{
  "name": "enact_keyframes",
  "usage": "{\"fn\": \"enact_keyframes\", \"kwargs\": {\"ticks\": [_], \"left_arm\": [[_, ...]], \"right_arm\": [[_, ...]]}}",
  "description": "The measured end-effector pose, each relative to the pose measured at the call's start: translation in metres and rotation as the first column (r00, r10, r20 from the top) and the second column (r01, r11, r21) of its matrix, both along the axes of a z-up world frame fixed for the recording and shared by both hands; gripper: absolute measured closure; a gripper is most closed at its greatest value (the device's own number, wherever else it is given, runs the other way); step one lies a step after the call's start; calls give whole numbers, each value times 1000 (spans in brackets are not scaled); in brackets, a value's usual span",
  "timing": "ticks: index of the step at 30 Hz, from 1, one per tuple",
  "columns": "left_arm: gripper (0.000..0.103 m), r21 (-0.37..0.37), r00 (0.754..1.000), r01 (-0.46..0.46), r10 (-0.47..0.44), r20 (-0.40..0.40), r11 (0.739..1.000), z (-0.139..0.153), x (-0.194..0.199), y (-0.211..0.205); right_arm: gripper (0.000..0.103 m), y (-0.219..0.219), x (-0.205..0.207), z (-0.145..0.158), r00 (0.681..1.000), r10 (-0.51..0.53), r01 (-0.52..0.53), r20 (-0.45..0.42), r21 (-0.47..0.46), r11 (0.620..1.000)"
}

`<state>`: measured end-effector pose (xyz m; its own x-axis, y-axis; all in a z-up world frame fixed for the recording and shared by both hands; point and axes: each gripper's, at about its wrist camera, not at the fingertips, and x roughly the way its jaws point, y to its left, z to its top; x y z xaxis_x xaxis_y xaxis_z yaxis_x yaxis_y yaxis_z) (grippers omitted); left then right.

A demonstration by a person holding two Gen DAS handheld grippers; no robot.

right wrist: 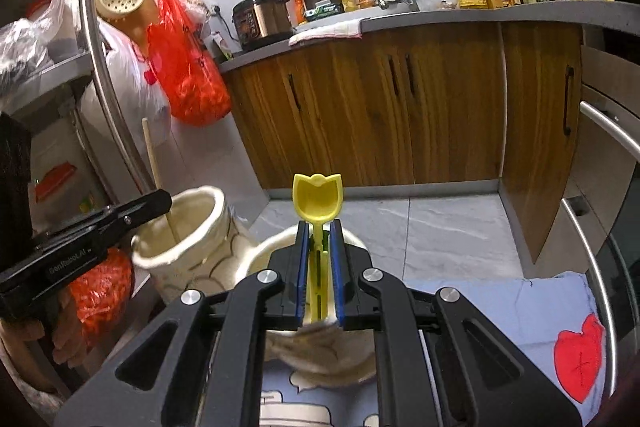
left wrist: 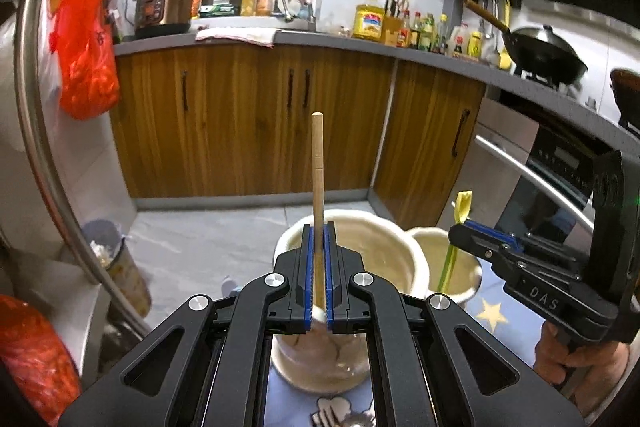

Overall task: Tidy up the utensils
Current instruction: 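Drop the yellow spoon and chopstick into the holder's two openings, opening both grippers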

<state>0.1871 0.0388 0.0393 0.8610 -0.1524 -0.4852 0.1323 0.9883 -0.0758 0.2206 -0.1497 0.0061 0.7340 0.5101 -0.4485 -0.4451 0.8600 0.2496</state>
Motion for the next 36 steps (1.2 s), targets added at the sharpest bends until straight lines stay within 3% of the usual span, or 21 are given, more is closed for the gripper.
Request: {"fn": "enact_keyframes", "kwargs": {"ticks": [11,23,28,29,31,32,36], "left_arm": [[98,28,1000,6,-6,-8,1000,-2,-8,-5],[97,28,1000,-2,2,-8,1000,-2,-12,-3],[90,28,1000,-11,11,-4,1000,-2,-16,-1],[89,28,1000,-12,12,-4,1000,-1,-17,0],[84,31,1000,-15,15,-5,999,0,-18,0],[83,29,1000,-17,18,-3,999,1,-19,0],[62,22,1000,-29,29,-3,999,6,-23,1]], "right_arm": [[93,10,-11,-2,1000,18,-16,23,-101,995],[92,5,-12,1,1000,7,-5,21,-88,996],[90,3,-13,1,1000,1,0,15,-83,997],[88,2,-13,2,1000,-2,3,14,-83,997],[73,1,-15,3,1000,-4,5,12,-79,997],[72,-1,-15,4,1000,-6,6,12,-73,997],[62,-6,-22,12,1000,-16,18,21,-66,998]]}}
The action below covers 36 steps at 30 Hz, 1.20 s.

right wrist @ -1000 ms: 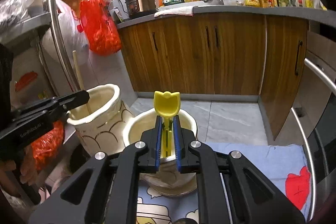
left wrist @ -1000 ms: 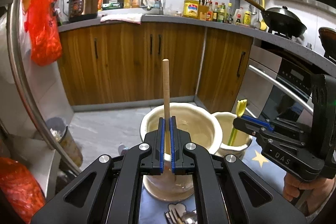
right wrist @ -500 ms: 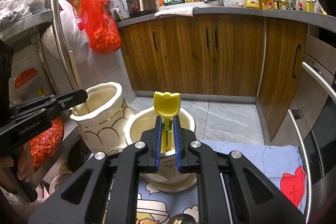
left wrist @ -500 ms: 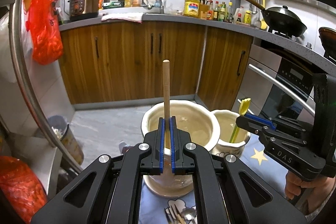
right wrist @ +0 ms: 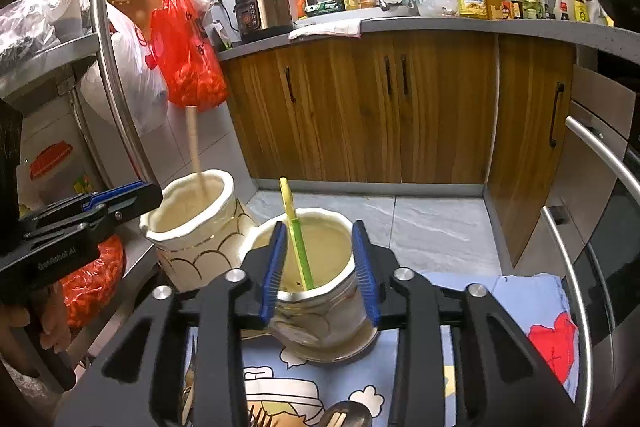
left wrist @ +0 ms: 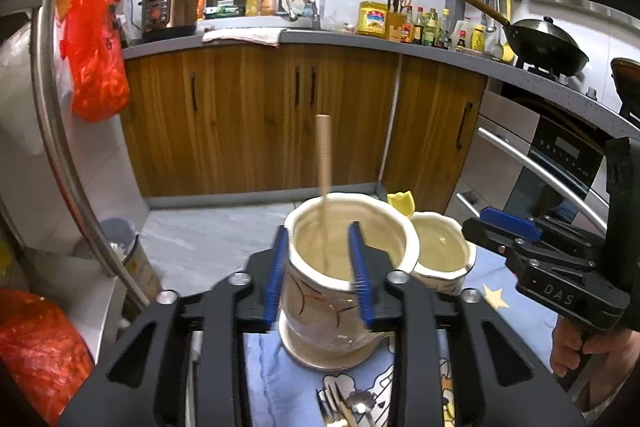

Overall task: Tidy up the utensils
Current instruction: 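Drop the yellow spoon and chopstick into the holder's two openings, opening both grippers, then move both tools back down over the remaining cutlery on the cloth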

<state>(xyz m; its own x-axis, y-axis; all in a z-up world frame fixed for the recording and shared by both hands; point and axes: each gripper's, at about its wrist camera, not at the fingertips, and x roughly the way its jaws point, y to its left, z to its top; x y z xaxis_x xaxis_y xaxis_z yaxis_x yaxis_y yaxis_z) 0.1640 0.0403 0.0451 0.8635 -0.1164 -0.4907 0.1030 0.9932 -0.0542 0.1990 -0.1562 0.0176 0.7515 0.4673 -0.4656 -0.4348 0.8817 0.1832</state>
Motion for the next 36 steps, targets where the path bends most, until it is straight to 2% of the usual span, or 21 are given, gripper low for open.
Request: {"fn": "enact_keyframes", "kwargs": {"ticks": [4,9,12,19,24,29,36], "left_arm": [[41,-8,1000,-22,22,17,1000,7,-11,5],[26,2,999,-44,44,24,999,12,-28,10],[22,7,998,-60,60,18,998,12,-38,14],[15,51,995,-92,93,-34,994,0,-60,24],[15,47,987,-96,101,-122,994,-23,-71,29],[15,51,972,-98,106,-209,994,-49,-78,27],[15,71,951,-44,64,-302,996,-82,-89,9]], "right_arm": [[41,-9,-12,10,1000,-6,6,11,18,1000],[18,-24,-32,18,1000,-18,17,20,28,999],[6,-32,-42,18,999,-31,31,19,26,999],[5,-56,-62,12,997,-81,80,-12,-23,997],[5,-72,-71,1,992,-112,109,-59,-56,993],[5,-84,-79,-19,984,-137,128,-115,-84,988],[5,-79,-85,-53,973,-124,100,-193,-128,987]]}}
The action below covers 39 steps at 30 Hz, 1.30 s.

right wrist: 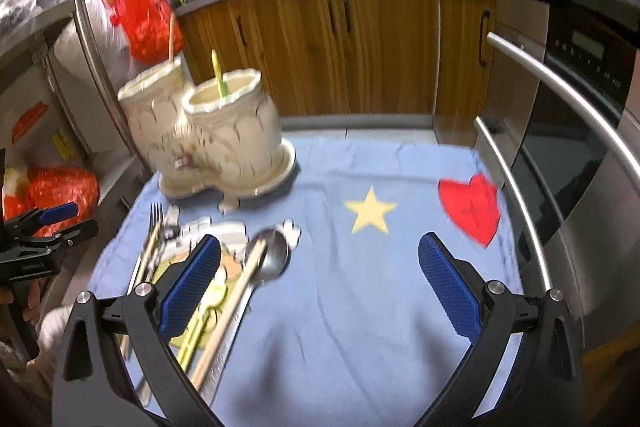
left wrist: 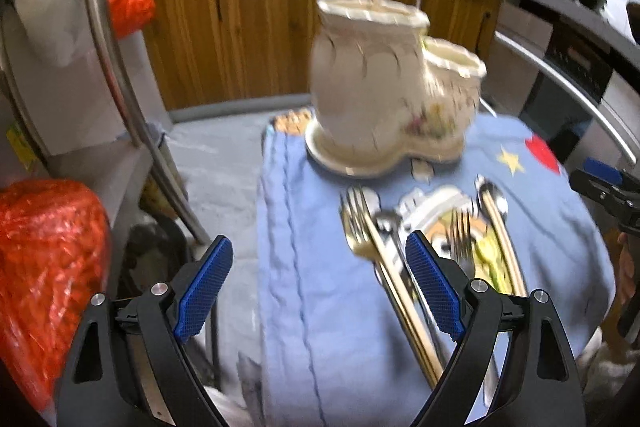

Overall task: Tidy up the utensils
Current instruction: 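Move both tools back down over the remaining cutlery on the cloth, then grasp a gold fork with the left gripper while the right gripper grasps a chopstick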

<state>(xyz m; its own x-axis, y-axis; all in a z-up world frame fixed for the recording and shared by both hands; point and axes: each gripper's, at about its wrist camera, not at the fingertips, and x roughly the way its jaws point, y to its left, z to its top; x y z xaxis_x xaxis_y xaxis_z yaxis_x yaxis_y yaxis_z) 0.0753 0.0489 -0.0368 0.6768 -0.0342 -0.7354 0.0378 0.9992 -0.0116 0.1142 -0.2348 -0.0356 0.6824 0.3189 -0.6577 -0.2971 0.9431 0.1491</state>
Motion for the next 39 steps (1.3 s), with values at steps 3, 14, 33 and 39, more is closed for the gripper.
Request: {"fn": "enact_keyframes", "kwargs": {"ticks": [3,14,33,39], "left_arm": [[15,2,999,13,-12,-37,1000,-12,-2,-6],[16,-16,995,56,-57,-80,998,-26,-1,-22],[84,-42,984,60,-66,-165,997,-40,8,-39],[92,-28,983,48,-52,-177,998,-40,10,-37]], "right_arm": [[5,7,-4,-13,999,21,-22,-35,-14,1000],[14,33,-17,-38,989,106,-109,-104,-25,994],[41,36,-21,-46,985,132,-137,-108,-36,990],[46,35,-21,-45,985,135,-138,-105,-26,990]]}}
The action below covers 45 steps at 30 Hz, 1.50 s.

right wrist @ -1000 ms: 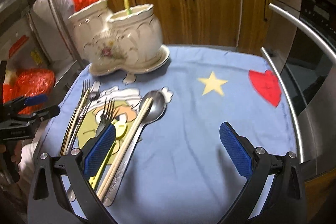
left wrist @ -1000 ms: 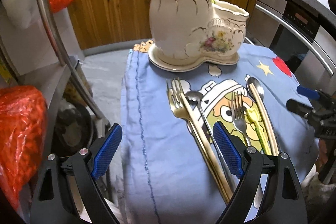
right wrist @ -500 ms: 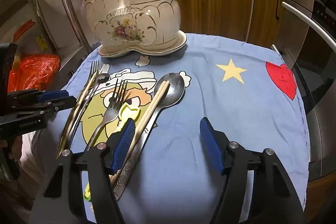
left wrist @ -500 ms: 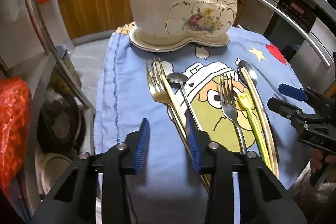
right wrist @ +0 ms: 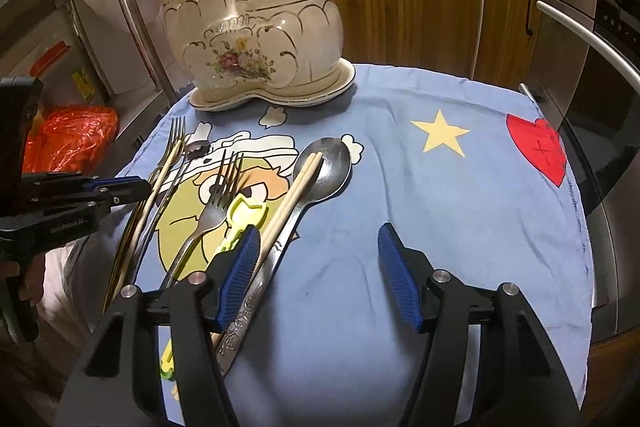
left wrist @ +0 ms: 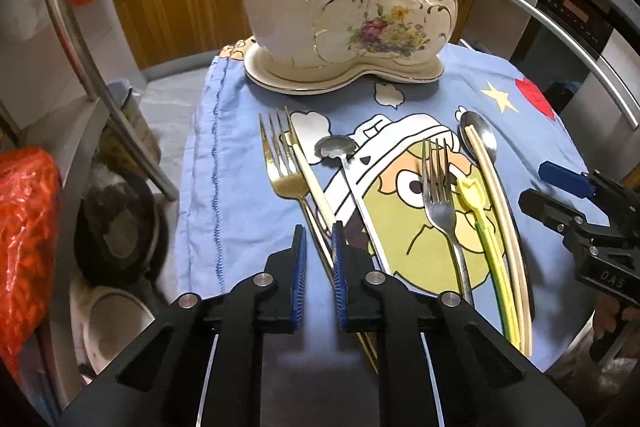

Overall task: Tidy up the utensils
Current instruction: 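Grasp a gold fork with the left gripper while the right gripper grasps a chopstick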

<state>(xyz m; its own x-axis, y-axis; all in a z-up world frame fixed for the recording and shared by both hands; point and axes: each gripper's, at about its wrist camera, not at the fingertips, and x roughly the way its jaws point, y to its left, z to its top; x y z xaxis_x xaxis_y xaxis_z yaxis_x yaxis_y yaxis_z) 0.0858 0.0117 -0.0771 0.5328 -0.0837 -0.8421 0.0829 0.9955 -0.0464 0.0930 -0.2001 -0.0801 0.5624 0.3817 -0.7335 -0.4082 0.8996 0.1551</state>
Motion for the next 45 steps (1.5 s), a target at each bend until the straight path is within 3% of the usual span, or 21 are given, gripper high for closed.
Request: {"fn": "enact_keyframes", "kwargs": {"ticks": [4,15,18,22,32,34,40,45], "left_arm": [[91,-28,1000,-12,11,-19,1000,-4,8,3],[91,-22,999,27,-27,-22,999,-5,6,-1],[91,-9,1000,28,-28,-4,1000,-5,6,-2],[95,-46,1000,13,-13,-6,999,-5,3,5],[96,-90,1000,14,-14,5,996,-5,-1,14],[96,-97,1000,14,-13,7,995,-6,-1,15],[96,-113,1000,8,-7,9,994,-6,-1,18],[96,-133,1000,0,1,7,991,-6,-1,21]], "right_arm": [[53,5,0,-1,1000,9,-9,-9,8,1000],[54,11,0,2,1000,17,-17,-14,13,1000],[64,15,6,2,1000,18,-17,-26,20,1000],[82,23,12,2,999,21,-20,-38,25,999],[84,33,34,-7,997,-23,24,-75,1,1000],[90,34,35,-7,997,-28,27,-73,-4,1000],[98,29,35,-5,995,-31,38,-99,72,997],[99,17,27,4,995,-41,53,-86,138,989]]}}
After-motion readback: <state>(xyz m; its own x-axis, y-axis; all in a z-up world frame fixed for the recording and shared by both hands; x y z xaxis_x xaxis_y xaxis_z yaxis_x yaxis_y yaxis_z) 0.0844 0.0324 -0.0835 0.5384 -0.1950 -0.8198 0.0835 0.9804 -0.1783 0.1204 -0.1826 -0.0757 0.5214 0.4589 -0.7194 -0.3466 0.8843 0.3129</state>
